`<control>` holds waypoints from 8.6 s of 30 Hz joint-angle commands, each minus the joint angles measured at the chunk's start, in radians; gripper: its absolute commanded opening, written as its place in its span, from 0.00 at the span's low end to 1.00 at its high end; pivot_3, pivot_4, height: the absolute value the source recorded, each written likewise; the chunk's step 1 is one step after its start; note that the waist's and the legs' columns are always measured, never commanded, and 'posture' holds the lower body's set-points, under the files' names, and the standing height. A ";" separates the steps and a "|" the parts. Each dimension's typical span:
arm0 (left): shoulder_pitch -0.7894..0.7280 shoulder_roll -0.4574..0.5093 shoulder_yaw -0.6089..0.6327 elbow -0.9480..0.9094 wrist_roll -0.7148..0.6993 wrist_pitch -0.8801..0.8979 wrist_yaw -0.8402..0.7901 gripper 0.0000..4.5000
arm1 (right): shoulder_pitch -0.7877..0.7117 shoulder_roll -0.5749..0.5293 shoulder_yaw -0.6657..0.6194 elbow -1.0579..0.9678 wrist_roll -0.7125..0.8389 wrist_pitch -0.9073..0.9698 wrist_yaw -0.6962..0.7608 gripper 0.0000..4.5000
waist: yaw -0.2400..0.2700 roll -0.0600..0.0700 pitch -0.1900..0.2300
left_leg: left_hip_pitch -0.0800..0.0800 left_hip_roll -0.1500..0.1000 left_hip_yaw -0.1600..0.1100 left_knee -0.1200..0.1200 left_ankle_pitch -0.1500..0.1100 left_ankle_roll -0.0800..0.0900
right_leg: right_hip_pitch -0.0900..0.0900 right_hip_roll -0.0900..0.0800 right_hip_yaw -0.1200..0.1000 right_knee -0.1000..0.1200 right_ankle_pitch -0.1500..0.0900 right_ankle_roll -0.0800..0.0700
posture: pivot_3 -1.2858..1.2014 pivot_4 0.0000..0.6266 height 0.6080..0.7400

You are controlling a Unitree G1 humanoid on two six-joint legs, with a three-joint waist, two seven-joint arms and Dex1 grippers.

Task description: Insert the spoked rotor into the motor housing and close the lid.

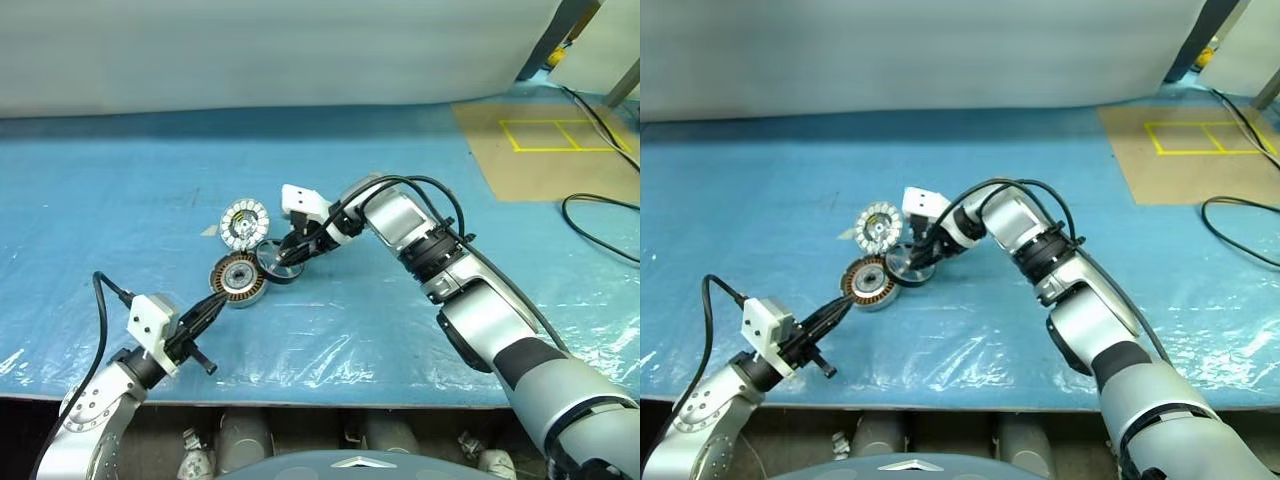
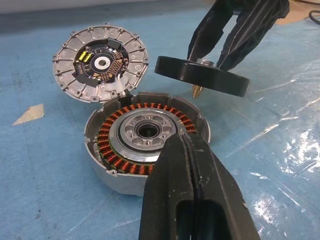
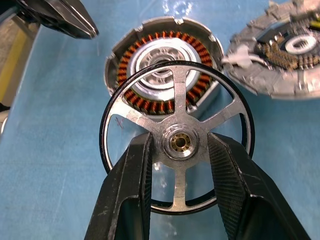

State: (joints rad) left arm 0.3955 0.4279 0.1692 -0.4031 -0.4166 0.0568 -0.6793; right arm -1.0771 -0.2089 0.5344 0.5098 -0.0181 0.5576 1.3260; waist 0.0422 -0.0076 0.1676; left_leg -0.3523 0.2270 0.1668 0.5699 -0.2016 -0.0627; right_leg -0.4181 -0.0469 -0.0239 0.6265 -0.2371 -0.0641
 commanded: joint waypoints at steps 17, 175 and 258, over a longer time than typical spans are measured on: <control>0.016 0.010 0.059 -0.038 -0.021 -0.004 0.010 0.00 | -0.107 0.112 -0.048 0.126 -0.012 -0.150 -0.023 0.38 | -0.003 0.000 0.000 | 0.001 0.002 0.002 0.001 0.000 0.000 | -0.001 0.001 0.000 0.002 0.000 0.000 | 0.52 0.24 1.00; 0.038 -0.060 0.056 0.258 0.027 -0.274 -0.077 0.00 | 0.064 0.371 -0.381 0.569 0.082 -0.490 -0.442 0.00 | 0.000 0.001 0.001 | 0.002 0.006 0.005 0.006 0.000 0.000 | -0.004 0.001 0.002 0.012 -0.001 -0.002 | 0.52 0.24 1.00; 0.073 -0.037 0.027 0.102 0.036 -0.172 -0.027 0.00 | 0.203 0.304 -0.100 0.080 0.040 -0.460 -0.186 0.71 | -0.002 0.001 0.001 | 0.002 0.009 0.006 0.002 0.000 0.000 | -0.004 0.002 0.002 0.010 -0.002 -0.003 | 0.52 0.24 1.00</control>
State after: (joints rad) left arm 0.4638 0.3885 0.1972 -0.2562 -0.3765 -0.1159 -0.7118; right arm -0.8690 0.0919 0.4378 0.6490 0.0070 0.1127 1.1244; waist 0.0401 -0.0068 0.1688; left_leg -0.3500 0.2363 0.1724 0.5724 -0.2021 -0.0629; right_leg -0.4225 -0.0445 -0.0219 0.6362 -0.2391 -0.0669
